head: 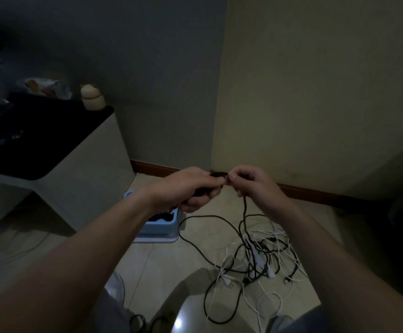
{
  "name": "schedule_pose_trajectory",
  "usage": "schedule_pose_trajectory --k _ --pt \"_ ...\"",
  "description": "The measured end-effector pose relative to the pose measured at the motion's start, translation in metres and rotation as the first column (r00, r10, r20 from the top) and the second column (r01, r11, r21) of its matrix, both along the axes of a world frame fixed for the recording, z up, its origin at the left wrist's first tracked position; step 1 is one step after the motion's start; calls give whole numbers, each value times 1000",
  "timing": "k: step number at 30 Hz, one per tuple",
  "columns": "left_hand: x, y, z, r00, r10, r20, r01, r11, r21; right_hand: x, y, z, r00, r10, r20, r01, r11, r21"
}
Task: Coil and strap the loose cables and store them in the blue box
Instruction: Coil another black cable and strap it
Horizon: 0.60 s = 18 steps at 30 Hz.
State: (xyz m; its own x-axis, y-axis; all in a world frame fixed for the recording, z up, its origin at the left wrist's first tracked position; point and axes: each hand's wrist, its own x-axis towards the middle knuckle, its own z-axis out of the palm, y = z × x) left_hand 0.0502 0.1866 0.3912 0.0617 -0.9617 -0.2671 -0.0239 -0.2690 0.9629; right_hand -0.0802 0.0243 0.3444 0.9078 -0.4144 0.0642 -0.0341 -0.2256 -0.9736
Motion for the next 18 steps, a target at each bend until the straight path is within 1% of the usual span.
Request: schedule_pose_trajectory --k 2,4,6,8,11,13,16,18 --pt "4 2 0 985 34 -169 -40 999 -35 1 1 -2 999 33 -31 -31 997 75" --pt "10 3 0 927 41 -374 -71 995 -68 1 0 -6 996 57 -66 -47 989 141" --pt "15 5 2 811 46 -583 -120 989 -89 1 -1 -11 989 86 -121 -66 985 157" --pt "19 6 1 705 79 -705 -209 973 -100 1 0 -16 982 87 -166 -63 988 143" --pt "20 6 0 594 159 -789 -354 932 -79 5 6 -21 969 77 -233 -54 993 105" --pt "19 6 0 532 179 -827 -408 911 -65 8 12 -24 951 91 -296 -67 994 91" --pt "18 3 1 468 229 -854 -501 864 -43 9 21 -28 924 117 -364 -84 991 105" --pt "20 1 1 442 300 -845 -584 812 -16 10 25 -26 930 109 -351 -73 991 115"
